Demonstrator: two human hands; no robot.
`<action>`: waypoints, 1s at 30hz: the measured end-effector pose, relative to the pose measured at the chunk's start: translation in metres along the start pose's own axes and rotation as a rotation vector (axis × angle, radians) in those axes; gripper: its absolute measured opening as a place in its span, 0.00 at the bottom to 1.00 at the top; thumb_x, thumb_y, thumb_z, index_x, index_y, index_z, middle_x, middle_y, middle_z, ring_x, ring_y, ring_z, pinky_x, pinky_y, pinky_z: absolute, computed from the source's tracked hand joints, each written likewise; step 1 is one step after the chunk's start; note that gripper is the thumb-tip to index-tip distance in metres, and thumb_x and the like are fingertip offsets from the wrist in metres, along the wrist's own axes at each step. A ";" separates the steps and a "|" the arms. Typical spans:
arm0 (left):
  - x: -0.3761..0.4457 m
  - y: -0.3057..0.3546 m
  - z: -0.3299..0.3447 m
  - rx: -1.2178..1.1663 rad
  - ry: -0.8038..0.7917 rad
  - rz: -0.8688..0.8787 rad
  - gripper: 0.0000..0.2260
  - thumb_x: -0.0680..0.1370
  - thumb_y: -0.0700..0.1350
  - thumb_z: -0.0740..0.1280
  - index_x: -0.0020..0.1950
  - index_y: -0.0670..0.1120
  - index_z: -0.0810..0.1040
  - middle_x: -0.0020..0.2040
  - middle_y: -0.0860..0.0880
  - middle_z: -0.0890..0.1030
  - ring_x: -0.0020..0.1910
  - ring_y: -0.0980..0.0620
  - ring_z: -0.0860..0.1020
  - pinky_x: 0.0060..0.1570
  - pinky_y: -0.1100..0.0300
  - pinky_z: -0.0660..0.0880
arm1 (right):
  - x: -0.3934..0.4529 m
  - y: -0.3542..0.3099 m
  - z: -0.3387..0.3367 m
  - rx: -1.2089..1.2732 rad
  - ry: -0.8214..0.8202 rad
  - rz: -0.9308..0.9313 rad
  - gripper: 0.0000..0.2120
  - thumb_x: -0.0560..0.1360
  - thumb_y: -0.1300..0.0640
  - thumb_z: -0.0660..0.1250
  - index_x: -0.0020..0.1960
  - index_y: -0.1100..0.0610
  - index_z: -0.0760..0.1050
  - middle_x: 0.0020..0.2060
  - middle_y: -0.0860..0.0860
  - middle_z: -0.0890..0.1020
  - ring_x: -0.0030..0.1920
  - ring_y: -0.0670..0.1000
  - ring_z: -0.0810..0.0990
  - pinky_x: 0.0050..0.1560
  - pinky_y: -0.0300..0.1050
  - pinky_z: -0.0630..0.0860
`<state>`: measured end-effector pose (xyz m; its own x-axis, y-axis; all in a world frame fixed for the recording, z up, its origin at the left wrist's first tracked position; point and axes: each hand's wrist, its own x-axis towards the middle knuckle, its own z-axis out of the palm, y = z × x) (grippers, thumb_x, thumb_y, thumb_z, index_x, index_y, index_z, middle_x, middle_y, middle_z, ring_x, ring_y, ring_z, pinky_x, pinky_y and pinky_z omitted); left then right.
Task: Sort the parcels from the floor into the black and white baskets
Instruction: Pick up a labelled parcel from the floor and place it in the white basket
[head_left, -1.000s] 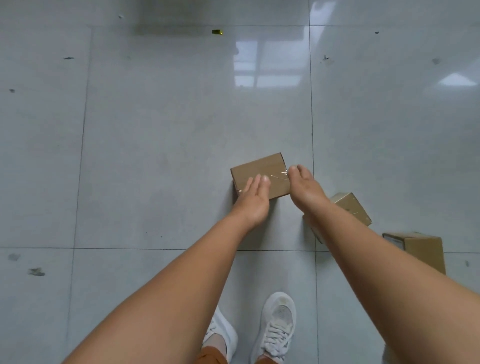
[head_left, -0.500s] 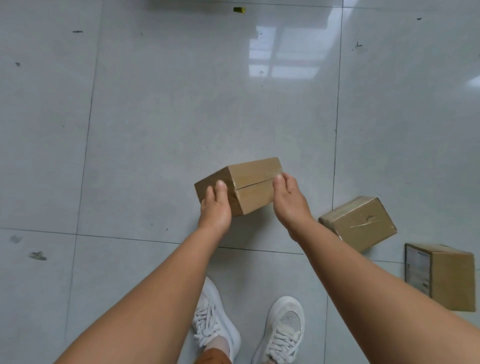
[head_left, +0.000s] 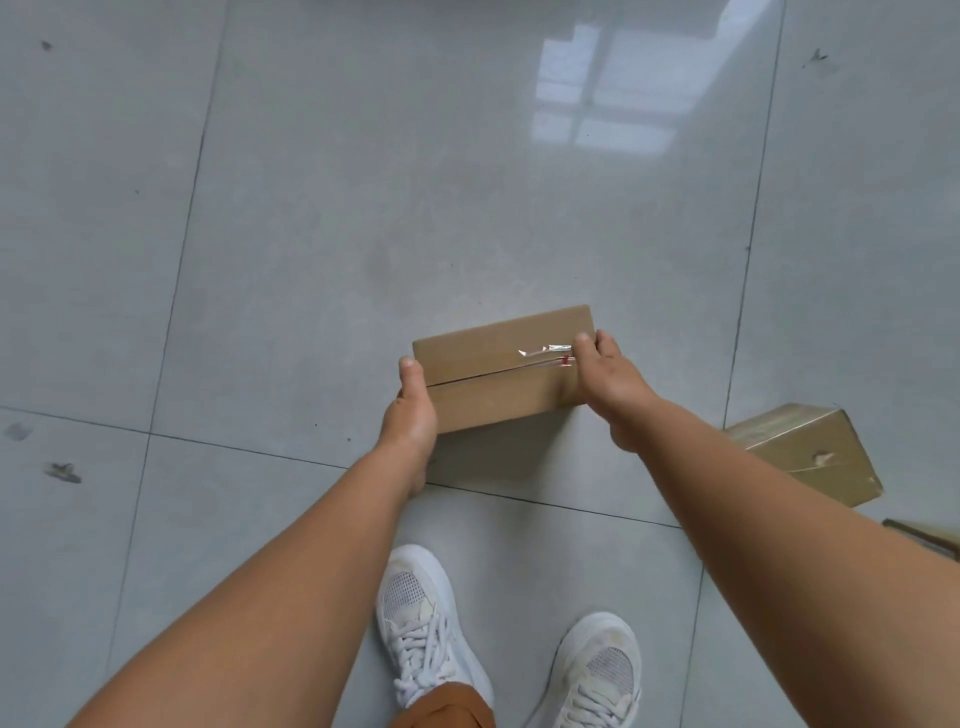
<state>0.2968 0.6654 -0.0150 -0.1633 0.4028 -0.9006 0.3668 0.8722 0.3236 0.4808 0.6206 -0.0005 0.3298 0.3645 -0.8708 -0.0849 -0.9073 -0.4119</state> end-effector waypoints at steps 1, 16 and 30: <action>0.004 -0.002 -0.002 -0.014 0.002 -0.004 0.39 0.71 0.74 0.45 0.73 0.53 0.67 0.71 0.49 0.71 0.69 0.46 0.69 0.70 0.44 0.62 | 0.000 0.000 0.003 0.009 0.003 0.003 0.19 0.83 0.47 0.48 0.68 0.54 0.64 0.56 0.52 0.69 0.53 0.53 0.67 0.45 0.43 0.63; -0.129 0.053 -0.064 -0.234 0.058 0.030 0.31 0.77 0.68 0.47 0.60 0.47 0.76 0.57 0.45 0.80 0.56 0.44 0.77 0.55 0.49 0.75 | -0.143 -0.060 -0.036 0.291 0.130 0.122 0.21 0.79 0.37 0.50 0.62 0.49 0.69 0.56 0.49 0.70 0.56 0.52 0.69 0.54 0.46 0.63; -0.319 0.099 -0.143 -0.439 0.066 0.092 0.31 0.71 0.71 0.49 0.60 0.50 0.72 0.60 0.45 0.78 0.58 0.42 0.76 0.60 0.44 0.73 | -0.336 -0.137 -0.065 0.245 0.134 -0.017 0.32 0.76 0.31 0.48 0.75 0.45 0.63 0.72 0.50 0.67 0.70 0.54 0.68 0.69 0.53 0.64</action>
<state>0.2543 0.6628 0.3456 -0.2119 0.4888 -0.8463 -0.0381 0.8611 0.5070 0.4431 0.6086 0.3664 0.4531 0.3339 -0.8266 -0.2974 -0.8175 -0.4933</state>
